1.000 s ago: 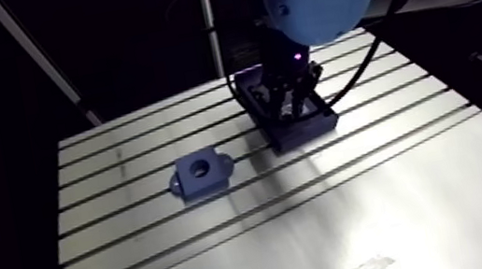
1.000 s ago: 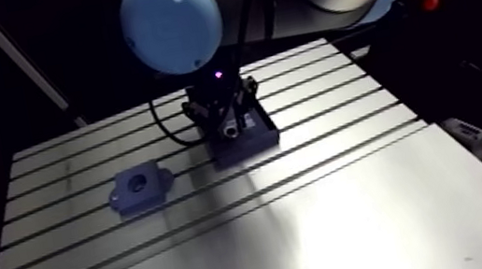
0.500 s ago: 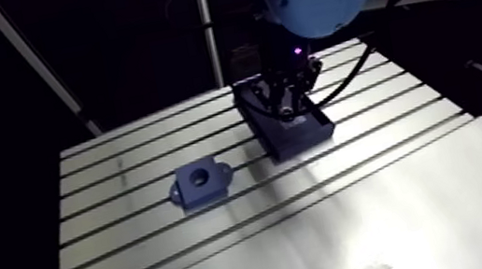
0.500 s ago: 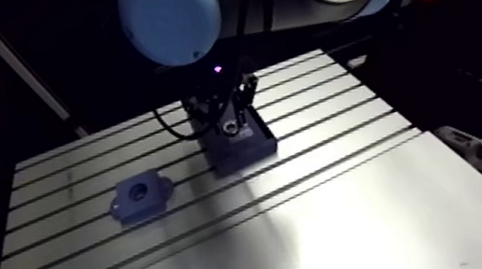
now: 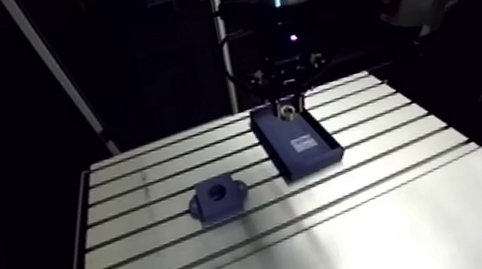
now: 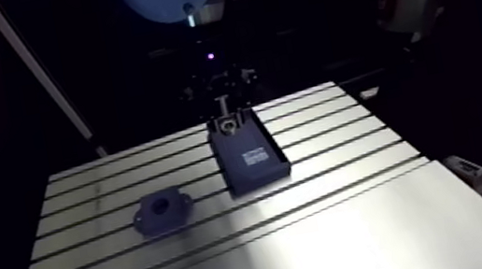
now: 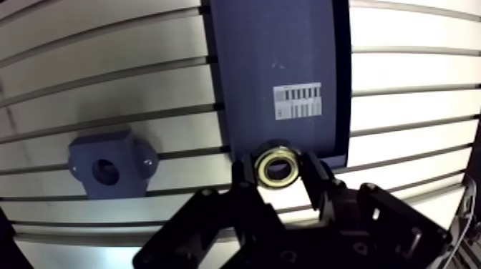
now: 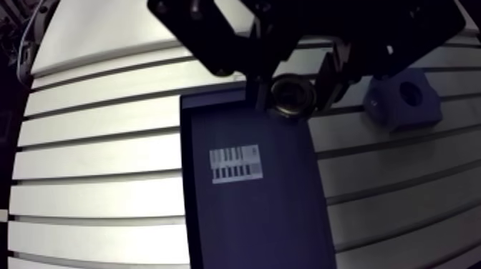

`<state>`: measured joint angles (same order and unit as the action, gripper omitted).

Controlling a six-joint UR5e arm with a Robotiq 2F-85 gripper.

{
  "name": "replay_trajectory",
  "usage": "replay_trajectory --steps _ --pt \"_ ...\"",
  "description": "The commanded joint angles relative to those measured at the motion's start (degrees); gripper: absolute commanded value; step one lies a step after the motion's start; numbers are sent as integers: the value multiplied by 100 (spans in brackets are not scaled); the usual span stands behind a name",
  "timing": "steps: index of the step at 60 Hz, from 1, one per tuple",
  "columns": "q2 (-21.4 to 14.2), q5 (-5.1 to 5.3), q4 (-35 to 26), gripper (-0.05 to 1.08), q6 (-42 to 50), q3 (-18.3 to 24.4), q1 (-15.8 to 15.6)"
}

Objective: Pick up the bearing and press it into the housing until flush.

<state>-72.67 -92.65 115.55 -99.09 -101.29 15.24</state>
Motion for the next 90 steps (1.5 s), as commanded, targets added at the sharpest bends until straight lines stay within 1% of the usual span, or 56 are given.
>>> replay_trajectory --steps 1,11,17,20,32,37,49,53,60,61,62,64,66,79,90 --pt "-68 -3 -423 66 462 183 -398" --pt "-58 -3 -416 66 474 176 -611" --pt "-64 -21 -392 66 474 162 -727" --pt "-59 -28 -371 66 465 189 -837" --pt "-33 -12 -355 67 445 220 -1009" --pt "-15 -12 -278 67 430 227 -1149" --pt "-23 -12 -239 67 438 297 -1155" --pt "-30 13 -232 67 455 274 -1211" --pt "-23 22 -215 67 463 247 -1284" --pt "-15 45 -176 67 472 238 -1294" --pt "-15 45 -176 67 472 238 -1294" --pt "2 90 -39 67 458 206 -1304" --pt "18 100 15 67 449 195 -1305" --pt "81 93 127 67 498 60 -1400" --pt "195 93 382 67 498 -78 -1505"
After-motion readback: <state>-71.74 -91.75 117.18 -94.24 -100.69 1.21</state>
